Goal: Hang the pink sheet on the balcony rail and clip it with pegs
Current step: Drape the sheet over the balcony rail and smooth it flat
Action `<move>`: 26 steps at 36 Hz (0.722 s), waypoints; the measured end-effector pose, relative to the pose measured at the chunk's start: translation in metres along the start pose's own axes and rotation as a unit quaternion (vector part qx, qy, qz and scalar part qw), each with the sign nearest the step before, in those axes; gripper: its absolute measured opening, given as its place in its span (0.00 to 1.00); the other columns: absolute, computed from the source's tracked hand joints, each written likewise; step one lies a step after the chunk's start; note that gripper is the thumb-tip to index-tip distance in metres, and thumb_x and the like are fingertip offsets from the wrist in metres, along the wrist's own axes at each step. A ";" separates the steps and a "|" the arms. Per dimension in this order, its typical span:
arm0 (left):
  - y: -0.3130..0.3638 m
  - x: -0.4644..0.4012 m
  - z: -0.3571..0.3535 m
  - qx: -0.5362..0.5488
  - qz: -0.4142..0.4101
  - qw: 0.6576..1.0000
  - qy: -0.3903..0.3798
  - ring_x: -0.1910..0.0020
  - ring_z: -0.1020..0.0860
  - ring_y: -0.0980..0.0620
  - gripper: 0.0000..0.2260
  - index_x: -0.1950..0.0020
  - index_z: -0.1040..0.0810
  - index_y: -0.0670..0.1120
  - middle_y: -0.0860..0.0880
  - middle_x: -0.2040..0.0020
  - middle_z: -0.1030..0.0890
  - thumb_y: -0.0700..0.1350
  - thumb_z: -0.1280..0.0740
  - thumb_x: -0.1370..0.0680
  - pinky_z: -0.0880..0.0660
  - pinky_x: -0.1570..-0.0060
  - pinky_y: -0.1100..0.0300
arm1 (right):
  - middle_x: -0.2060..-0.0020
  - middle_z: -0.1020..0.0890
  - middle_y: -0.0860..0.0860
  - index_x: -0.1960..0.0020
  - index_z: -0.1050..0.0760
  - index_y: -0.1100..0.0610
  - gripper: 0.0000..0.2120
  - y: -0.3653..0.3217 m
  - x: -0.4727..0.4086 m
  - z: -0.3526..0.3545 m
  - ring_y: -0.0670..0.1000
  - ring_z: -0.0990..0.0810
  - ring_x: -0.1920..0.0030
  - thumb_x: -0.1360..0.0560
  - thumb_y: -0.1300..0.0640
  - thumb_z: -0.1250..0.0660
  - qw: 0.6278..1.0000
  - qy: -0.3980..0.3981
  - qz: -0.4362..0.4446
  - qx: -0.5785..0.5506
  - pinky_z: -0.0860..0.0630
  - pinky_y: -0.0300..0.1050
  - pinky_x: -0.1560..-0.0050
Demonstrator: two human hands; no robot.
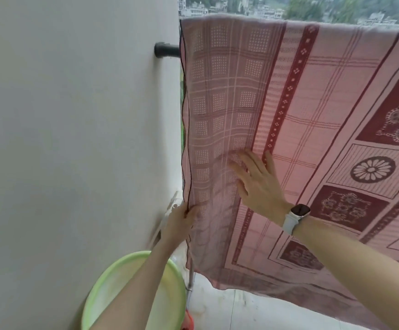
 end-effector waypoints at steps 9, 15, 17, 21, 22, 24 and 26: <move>-0.025 0.040 0.044 -0.045 -0.056 0.983 0.169 0.71 0.29 0.45 0.11 0.61 0.31 0.49 0.48 0.70 0.27 0.45 0.45 0.19 0.37 0.69 0.55 | 0.27 0.39 0.54 0.30 0.37 0.52 0.22 -0.024 0.034 -0.024 0.55 0.43 0.27 0.24 0.54 0.44 0.999 -0.022 0.015 0.028 0.50 0.67 0.30; -0.074 0.012 0.042 -0.309 0.046 0.946 0.084 0.59 0.23 0.35 0.10 0.46 0.28 0.44 0.37 0.57 0.20 0.46 0.45 0.20 0.34 0.64 0.53 | 0.27 0.39 0.54 0.30 0.38 0.52 0.24 -0.036 0.060 -0.064 0.57 0.44 0.26 0.25 0.52 0.44 0.984 -0.162 0.027 0.067 0.47 0.68 0.31; -0.074 0.002 0.038 -0.225 0.068 0.969 0.073 0.56 0.24 0.37 0.09 0.50 0.27 0.43 0.38 0.56 0.20 0.45 0.44 0.20 0.33 0.62 0.53 | 0.27 0.39 0.54 0.30 0.38 0.51 0.24 -0.031 0.064 -0.069 0.57 0.43 0.27 0.25 0.51 0.49 0.980 -0.189 -0.011 0.055 0.47 0.68 0.31; -0.048 -0.002 0.027 -0.044 0.050 0.996 0.056 0.59 0.24 0.46 0.06 0.58 0.28 0.45 0.45 0.58 0.20 0.43 0.39 0.21 0.33 0.62 0.57 | 0.28 0.38 0.55 0.30 0.37 0.51 0.25 -0.020 0.064 -0.068 0.58 0.42 0.27 0.26 0.50 0.53 0.979 -0.192 -0.062 0.009 0.47 0.68 0.31; -0.038 -0.002 0.025 -0.009 0.044 0.998 0.048 0.61 0.23 0.51 0.06 0.58 0.28 0.47 0.49 0.59 0.21 0.44 0.38 0.21 0.30 0.62 0.60 | 0.28 0.37 0.55 0.30 0.37 0.52 0.25 -0.018 0.064 -0.066 0.58 0.41 0.27 0.26 0.51 0.52 0.981 -0.183 -0.061 0.006 0.47 0.68 0.31; -0.022 -0.005 0.021 0.037 0.031 0.998 0.033 0.61 0.23 0.59 0.06 0.59 0.26 0.52 0.56 0.61 0.22 0.46 0.37 0.22 0.28 0.62 0.68 | 0.29 0.35 0.56 0.31 0.36 0.52 0.24 -0.013 0.061 -0.062 0.58 0.40 0.28 0.26 0.53 0.49 0.985 -0.165 -0.059 -0.001 0.47 0.67 0.31; -0.011 -0.011 0.020 0.045 0.021 0.998 0.037 0.64 0.24 0.58 0.08 0.60 0.25 0.55 0.55 0.62 0.21 0.45 0.37 0.23 0.28 0.61 0.64 | 0.29 0.35 0.57 0.30 0.36 0.53 0.23 -0.009 0.058 -0.060 0.59 0.40 0.28 0.26 0.54 0.45 0.986 -0.156 -0.060 -0.015 0.47 0.68 0.31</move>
Point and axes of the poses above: each hand's wrist, its own x-axis away from the middle knuckle, its own z-axis out of the back of the hand, y = z × x, the point moved 7 cm from there along -x, towards the middle knuckle
